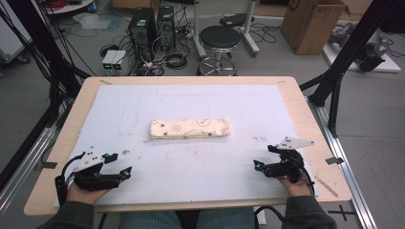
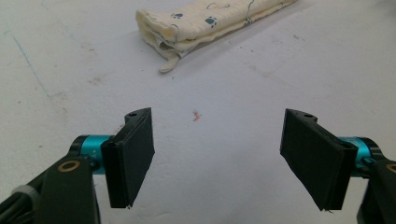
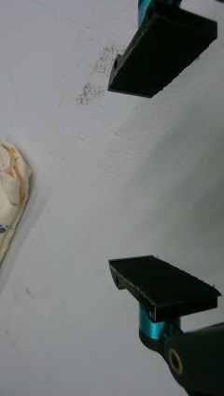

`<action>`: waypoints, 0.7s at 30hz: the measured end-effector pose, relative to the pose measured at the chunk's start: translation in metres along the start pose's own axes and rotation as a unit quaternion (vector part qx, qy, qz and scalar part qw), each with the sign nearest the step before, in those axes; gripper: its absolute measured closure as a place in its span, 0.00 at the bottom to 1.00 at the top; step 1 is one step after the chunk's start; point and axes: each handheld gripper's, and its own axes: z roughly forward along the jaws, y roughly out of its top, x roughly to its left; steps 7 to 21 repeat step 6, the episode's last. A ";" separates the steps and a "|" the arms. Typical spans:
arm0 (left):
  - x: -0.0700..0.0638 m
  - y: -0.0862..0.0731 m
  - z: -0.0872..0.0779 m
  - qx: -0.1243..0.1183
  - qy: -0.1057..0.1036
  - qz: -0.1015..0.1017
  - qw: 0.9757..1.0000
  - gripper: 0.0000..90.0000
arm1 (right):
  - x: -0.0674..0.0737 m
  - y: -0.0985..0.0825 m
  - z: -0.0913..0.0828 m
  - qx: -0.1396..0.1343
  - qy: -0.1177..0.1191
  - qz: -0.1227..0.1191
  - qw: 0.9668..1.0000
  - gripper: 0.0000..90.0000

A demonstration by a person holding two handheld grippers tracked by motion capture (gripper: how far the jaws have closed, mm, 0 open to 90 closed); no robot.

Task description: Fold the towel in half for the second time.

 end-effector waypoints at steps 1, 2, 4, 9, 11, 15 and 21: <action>0.000 0.000 0.000 -0.002 -0.001 0.000 1.000 0.29 | 0.000 0.000 0.000 -0.002 0.000 -0.002 1.000 0.14; 0.001 0.000 0.000 -0.001 -0.001 0.000 1.000 0.29 | 0.000 0.000 0.001 -0.002 0.000 -0.002 1.000 0.14; 0.001 0.000 0.000 -0.003 -0.001 0.002 1.000 0.29 | -0.001 0.000 0.001 -0.005 0.001 -0.002 1.000 0.14; 0.001 0.001 -0.001 -0.004 -0.001 0.003 1.000 0.29 | -0.002 0.000 0.001 -0.006 0.002 -0.003 1.000 0.14; 0.001 0.001 -0.001 -0.004 -0.001 0.003 1.000 0.29 | -0.002 0.000 0.001 -0.006 0.002 -0.003 1.000 0.14; 0.001 0.001 -0.001 -0.004 -0.001 0.003 1.000 0.29 | -0.002 0.000 0.001 -0.006 0.002 -0.003 1.000 0.14; 0.001 0.001 -0.001 -0.004 -0.001 0.003 1.000 0.29 | -0.002 0.000 0.001 -0.006 0.002 -0.003 1.000 0.14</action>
